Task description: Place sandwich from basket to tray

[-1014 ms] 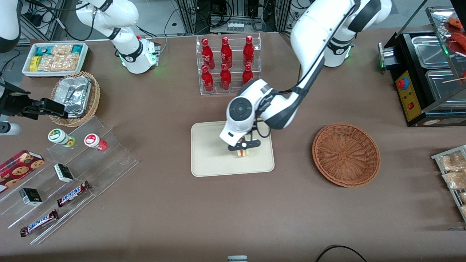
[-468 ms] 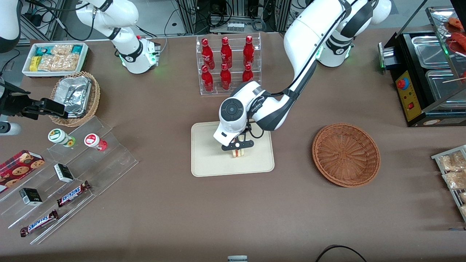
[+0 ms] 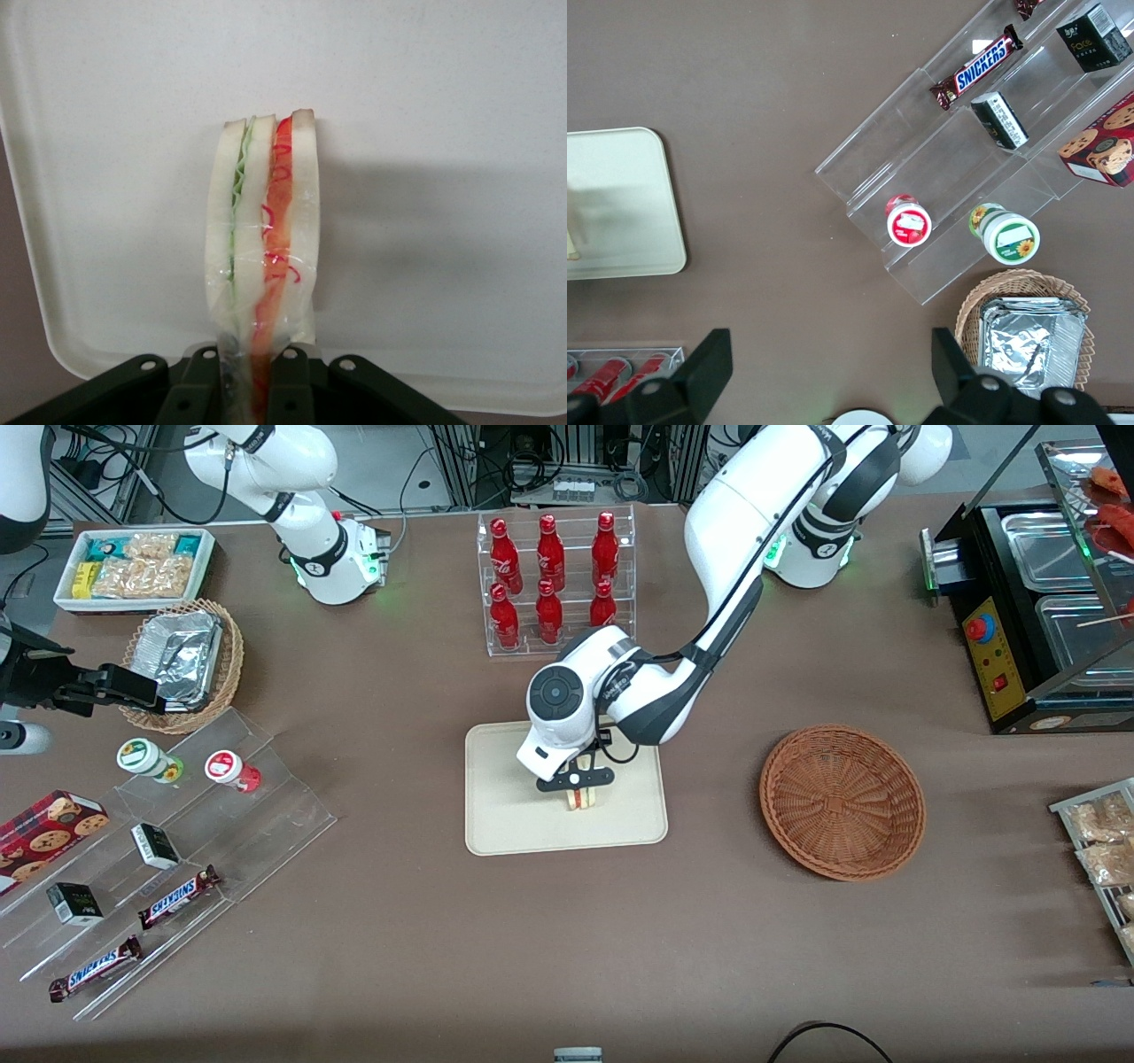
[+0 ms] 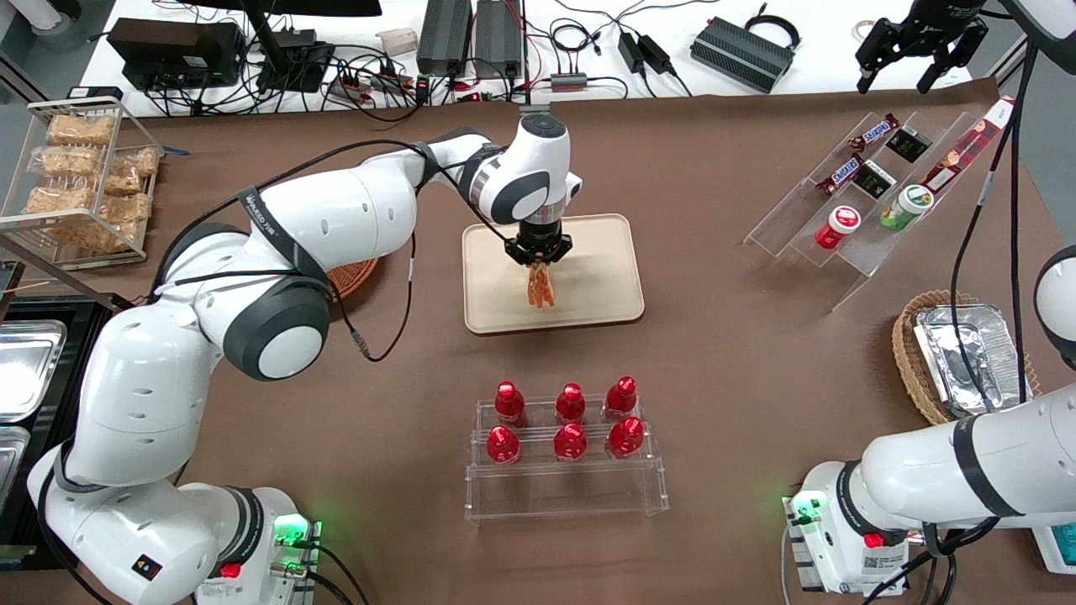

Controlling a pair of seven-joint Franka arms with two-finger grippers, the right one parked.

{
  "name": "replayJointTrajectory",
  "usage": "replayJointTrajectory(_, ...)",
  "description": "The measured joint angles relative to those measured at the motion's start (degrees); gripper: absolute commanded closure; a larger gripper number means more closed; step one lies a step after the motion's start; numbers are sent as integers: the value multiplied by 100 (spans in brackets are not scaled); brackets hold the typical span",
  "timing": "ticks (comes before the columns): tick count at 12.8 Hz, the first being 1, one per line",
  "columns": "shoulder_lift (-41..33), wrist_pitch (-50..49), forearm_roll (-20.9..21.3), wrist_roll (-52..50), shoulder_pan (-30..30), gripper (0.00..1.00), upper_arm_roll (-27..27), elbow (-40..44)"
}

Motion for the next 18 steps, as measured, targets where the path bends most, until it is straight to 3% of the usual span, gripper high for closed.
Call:
replayJointTrajectory(5, 119, 93, 0, -236, 0, 97, 2, 82)
replayJointTrajectory(6, 135, 94, 0, -274, 0, 69, 2, 100)
replayJointTrajectory(7, 147, 94, 0, -290, 0, 11, 2, 114)
replayJointTrajectory(8, 158, 94, 0, -294, 0, 0, 2, 127)
replayJointTrajectory(15, 155, 7, 0, -294, -1, 0, -1, 309)
replayJointTrajectory(18, 53, -635, 0, -294, 5, 0, 0, 744)
